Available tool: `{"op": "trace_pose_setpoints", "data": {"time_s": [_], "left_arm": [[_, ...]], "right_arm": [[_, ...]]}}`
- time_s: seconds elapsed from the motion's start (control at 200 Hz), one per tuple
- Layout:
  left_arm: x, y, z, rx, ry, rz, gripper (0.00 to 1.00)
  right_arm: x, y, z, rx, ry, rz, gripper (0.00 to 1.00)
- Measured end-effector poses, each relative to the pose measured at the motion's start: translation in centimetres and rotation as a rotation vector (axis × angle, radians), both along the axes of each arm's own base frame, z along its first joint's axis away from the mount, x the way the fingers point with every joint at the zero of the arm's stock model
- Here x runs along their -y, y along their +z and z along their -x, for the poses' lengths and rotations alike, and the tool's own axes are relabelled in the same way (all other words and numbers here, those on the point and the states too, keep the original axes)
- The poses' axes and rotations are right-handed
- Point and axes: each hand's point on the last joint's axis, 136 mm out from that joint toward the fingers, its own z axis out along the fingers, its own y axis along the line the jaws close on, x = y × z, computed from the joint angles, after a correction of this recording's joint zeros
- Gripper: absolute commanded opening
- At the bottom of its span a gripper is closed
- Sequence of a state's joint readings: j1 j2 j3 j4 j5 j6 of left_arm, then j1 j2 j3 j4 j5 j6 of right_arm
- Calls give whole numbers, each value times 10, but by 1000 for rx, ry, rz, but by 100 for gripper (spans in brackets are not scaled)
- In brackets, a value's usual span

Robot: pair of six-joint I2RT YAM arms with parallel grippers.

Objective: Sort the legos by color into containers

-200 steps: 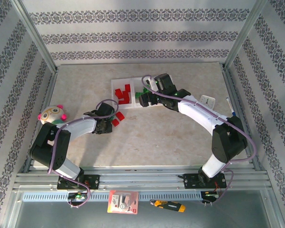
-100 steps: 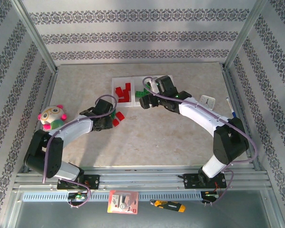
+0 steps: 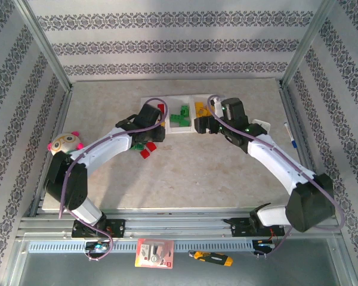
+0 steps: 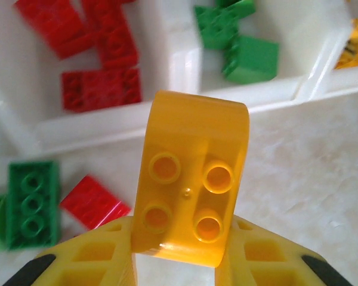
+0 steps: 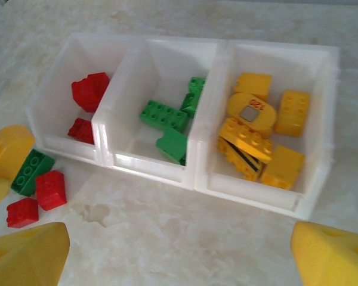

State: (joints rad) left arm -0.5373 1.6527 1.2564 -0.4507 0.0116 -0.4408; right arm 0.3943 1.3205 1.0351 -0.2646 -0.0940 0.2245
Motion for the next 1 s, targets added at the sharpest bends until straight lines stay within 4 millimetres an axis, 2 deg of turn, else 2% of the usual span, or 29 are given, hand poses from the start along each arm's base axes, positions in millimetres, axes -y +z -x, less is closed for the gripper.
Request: {"op": "trace_pose_setpoints", "data": {"time_s": [0.195, 0.39, 0.495, 0.65, 0.71, 0.779, 0.829, 0.999], "left_arm": [[56, 4, -50, 42, -89, 23, 26], [110, 6, -99, 95, -172, 50, 26], [131, 4, -122, 119, -199, 71, 26], [151, -1, -148, 153, -219, 84, 28], [158, -3, -157, 166, -223, 91, 37], [163, -6, -163, 173, -234, 93, 60], [166, -7, -165, 175, -240, 94, 71], [163, -6, -162, 167, -256, 74, 95]], "right_arm": [[35, 5, 16, 25, -80, -17, 95], [55, 3, 32, 23, -123, -16, 96], [63, 2, 38, 19, -139, -12, 96], [68, 4, 42, 16, -152, -11, 96], [69, 3, 43, 11, -152, -9, 96], [69, 1, 44, 4, -152, -6, 97], [69, 1, 45, 0, -151, -6, 97], [65, -3, 46, -14, -128, -9, 97]]}}
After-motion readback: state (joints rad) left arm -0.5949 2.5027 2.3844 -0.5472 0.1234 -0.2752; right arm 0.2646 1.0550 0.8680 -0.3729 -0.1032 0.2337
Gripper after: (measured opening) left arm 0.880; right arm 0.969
